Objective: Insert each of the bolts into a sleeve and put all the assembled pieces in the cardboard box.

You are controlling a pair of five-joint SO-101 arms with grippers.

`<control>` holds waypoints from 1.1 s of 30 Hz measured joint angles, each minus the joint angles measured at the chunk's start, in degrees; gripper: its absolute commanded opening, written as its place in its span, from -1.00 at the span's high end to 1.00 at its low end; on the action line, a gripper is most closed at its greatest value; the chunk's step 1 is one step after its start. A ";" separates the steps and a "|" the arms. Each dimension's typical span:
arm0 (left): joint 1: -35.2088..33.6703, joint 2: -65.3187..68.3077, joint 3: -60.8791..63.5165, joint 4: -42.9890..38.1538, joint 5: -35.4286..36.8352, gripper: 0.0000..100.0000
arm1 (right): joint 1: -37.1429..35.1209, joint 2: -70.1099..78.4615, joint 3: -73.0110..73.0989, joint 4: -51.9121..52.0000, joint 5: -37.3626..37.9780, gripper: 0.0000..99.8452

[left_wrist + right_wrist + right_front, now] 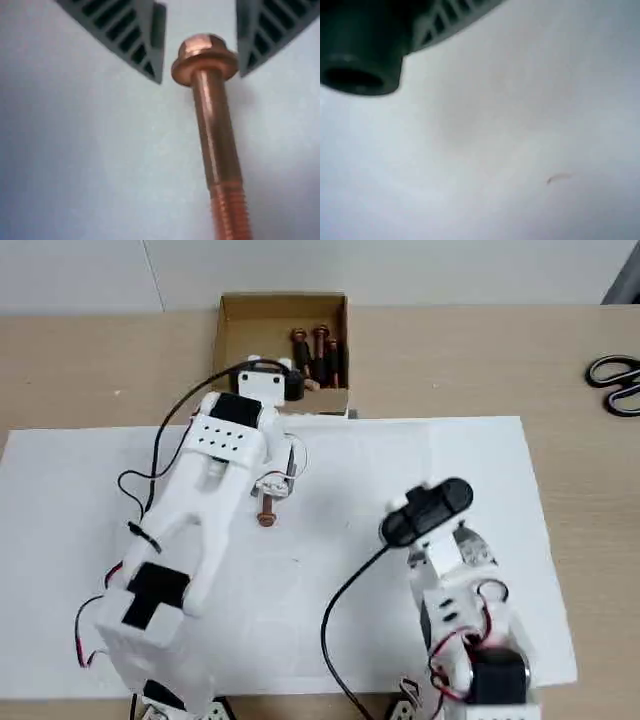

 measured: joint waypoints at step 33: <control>0.26 10.90 -1.23 -3.16 0.09 0.99 | 0.09 -5.89 0.00 4.92 0.00 0.99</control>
